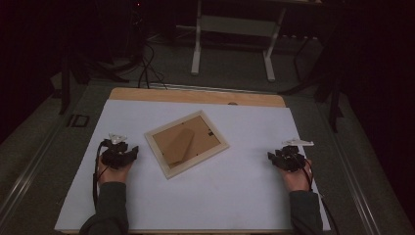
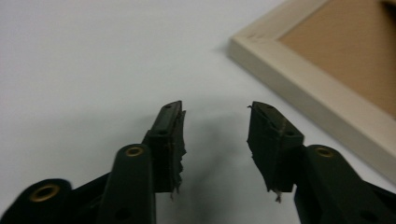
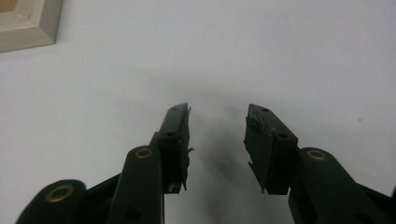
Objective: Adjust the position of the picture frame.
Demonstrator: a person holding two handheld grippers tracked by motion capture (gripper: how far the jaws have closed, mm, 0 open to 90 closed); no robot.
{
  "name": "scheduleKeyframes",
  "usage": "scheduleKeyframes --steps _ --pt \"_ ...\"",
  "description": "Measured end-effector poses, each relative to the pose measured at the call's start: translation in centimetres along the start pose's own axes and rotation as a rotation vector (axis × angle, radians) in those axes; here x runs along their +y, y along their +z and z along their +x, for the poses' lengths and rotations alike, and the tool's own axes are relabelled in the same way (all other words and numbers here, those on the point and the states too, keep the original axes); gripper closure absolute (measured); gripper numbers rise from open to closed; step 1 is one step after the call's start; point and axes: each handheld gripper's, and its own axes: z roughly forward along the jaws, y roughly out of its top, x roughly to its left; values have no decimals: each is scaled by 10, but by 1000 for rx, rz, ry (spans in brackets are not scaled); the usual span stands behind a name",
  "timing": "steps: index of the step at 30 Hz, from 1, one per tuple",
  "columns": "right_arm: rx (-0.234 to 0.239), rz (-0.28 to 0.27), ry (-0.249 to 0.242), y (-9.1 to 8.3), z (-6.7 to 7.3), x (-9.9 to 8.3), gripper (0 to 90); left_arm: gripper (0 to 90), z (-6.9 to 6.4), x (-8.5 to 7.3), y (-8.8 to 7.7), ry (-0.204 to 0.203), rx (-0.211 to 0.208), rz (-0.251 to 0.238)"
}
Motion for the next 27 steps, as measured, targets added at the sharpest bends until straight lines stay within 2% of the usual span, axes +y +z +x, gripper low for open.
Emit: scheduleKeyframes --steps 3,4,5,6,13,15,16,18,24,27 --pt "1 -2 2 0 -1 -1 590 573 -5 0 -3 20 -66 -9" --pt "1 -2 2 0 -1 -1 590 596 -5 0 -3 20 -66 -9" --pt "6 -17 -4 -2 0 0 584 599 -8 1 -7 31 -98 -15" --pt "3 -25 -9 -3 1 1 581 603 -10 0 -8 31 -113 -22" --pt "6 -43 -30 -5 5 2 588 605 -15 0 -16 45 -130 -51" --pt "6 -49 -40 -5 7 2 592 593 -16 -1 -17 31 -128 -45" --pt "6 -49 -40 -5 7 2 592 593 -17 -2 -17 17 -143 -35" --pt "7 -53 -44 -6 8 2 595 580 -20 -4 -16 14 -142 -22" --pt "23 -65 -53 -8 11 3 608 557 -25 -4 -19 30 -146 -33" --pt "30 -71 -55 -8 14 5 611 532 -26 -3 -22 39 -171 -53"
